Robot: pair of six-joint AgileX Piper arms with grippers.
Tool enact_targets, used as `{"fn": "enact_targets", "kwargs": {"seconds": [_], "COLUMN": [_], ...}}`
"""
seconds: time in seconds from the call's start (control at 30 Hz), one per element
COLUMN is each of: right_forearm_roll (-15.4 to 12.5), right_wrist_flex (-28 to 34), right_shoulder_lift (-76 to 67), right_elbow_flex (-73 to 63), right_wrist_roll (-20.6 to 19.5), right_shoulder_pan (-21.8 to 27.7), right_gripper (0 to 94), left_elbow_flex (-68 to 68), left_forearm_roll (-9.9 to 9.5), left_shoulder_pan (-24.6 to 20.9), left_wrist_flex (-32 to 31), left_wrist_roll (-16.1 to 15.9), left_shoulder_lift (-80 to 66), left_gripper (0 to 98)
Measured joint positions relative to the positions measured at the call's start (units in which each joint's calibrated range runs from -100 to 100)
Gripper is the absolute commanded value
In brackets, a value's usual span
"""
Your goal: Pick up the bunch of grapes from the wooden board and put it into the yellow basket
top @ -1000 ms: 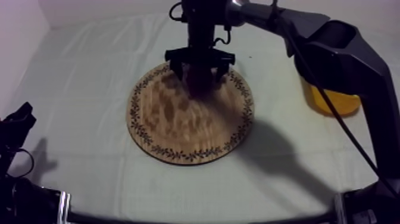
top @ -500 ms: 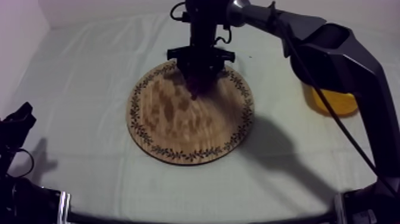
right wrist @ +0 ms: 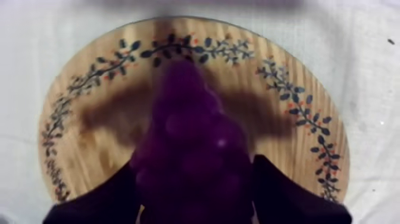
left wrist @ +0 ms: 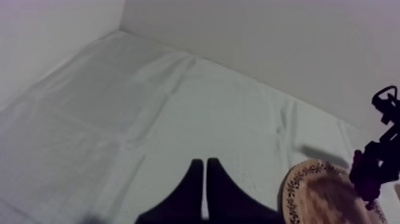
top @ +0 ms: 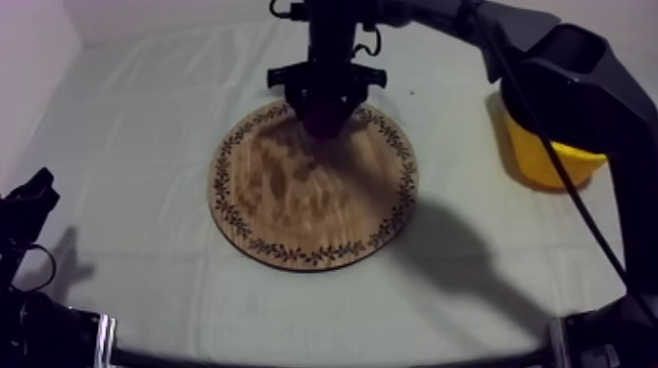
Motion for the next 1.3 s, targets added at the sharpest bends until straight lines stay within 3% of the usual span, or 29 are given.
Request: {"fn": "enact_targets", "kwargs": {"seconds": [0.43,0.8,1.03,1.3], "right_forearm_roll": [2.53,3.06,4.46,6.19], "right_wrist_flex": [0.9,0.92,0.82,-0.05], "right_shoulder_lift": [-14.9,-23.75,-28.61,-33.77], "right_elbow_flex": [4.83,11.65,18.02,24.97], "right_wrist_roll": [3.3,5.92,8.2,11.63], "right_shoulder_pan": [-0.09,0.61,3.72,10.53], "right_gripper": [39.1,39.4,40.4,41.5], "left_elbow_flex": [0.0,0.0,0.0,0.0], "left_forearm_roll": [0.0,0.0,0.0,0.0], "left_shoulder_pan": [0.0,0.0,0.0,0.0], "left_wrist_flex": [0.0,0.0,0.0,0.0], "left_wrist_roll": [0.0,0.0,0.0,0.0], "left_shoulder_lift": [0.0,0.0,0.0,0.0], "left_gripper": [0.0,0.0,0.0,0.0]}}
